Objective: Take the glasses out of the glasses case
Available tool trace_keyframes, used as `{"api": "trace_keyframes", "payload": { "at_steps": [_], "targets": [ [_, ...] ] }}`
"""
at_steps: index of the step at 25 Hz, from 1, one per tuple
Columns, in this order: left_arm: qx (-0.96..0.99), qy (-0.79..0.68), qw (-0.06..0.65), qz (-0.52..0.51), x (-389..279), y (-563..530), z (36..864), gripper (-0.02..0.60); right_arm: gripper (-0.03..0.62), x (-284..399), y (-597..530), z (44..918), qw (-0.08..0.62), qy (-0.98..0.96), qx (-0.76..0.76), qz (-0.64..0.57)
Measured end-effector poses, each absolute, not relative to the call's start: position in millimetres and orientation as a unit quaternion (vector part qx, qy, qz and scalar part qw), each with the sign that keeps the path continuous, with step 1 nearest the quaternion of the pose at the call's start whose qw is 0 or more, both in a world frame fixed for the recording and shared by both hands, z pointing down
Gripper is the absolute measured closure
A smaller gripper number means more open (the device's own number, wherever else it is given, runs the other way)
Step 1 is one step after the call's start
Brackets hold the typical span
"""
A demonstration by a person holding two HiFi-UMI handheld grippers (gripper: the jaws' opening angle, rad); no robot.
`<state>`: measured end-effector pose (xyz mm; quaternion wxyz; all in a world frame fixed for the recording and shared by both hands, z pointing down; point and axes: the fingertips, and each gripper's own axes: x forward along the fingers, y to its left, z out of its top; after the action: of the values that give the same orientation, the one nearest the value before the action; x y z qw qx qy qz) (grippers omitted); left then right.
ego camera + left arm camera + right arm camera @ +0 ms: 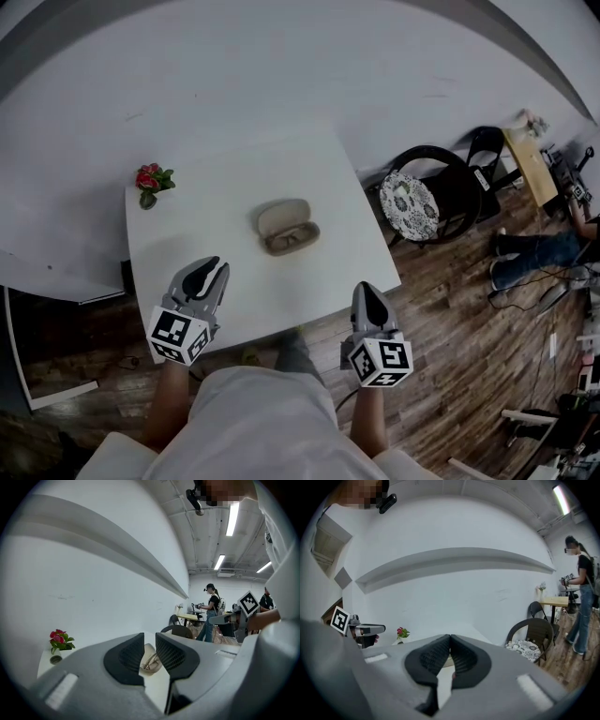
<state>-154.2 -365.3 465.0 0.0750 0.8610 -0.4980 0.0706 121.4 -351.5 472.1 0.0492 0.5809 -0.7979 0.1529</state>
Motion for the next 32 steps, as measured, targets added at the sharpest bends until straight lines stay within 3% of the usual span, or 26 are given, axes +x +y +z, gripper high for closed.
{"api": "trace_keyframes", "payload": {
  "at_steps": [13, 32],
  "targets": [
    [0.843, -0.514, 0.113, 0.11, -109.1, -458.8, 497.9, 0.499, 0.591, 146.9, -476.4, 502.4, 0.072, -0.833, 0.519, 0.178],
    [0.86, -0.397, 0.16, 0.277, -44.7, -524.3, 610.5, 0.499, 0.591, 147.5, -549.5, 569.2, 0.1, -0.856, 0.452, 0.23]
  ]
}}
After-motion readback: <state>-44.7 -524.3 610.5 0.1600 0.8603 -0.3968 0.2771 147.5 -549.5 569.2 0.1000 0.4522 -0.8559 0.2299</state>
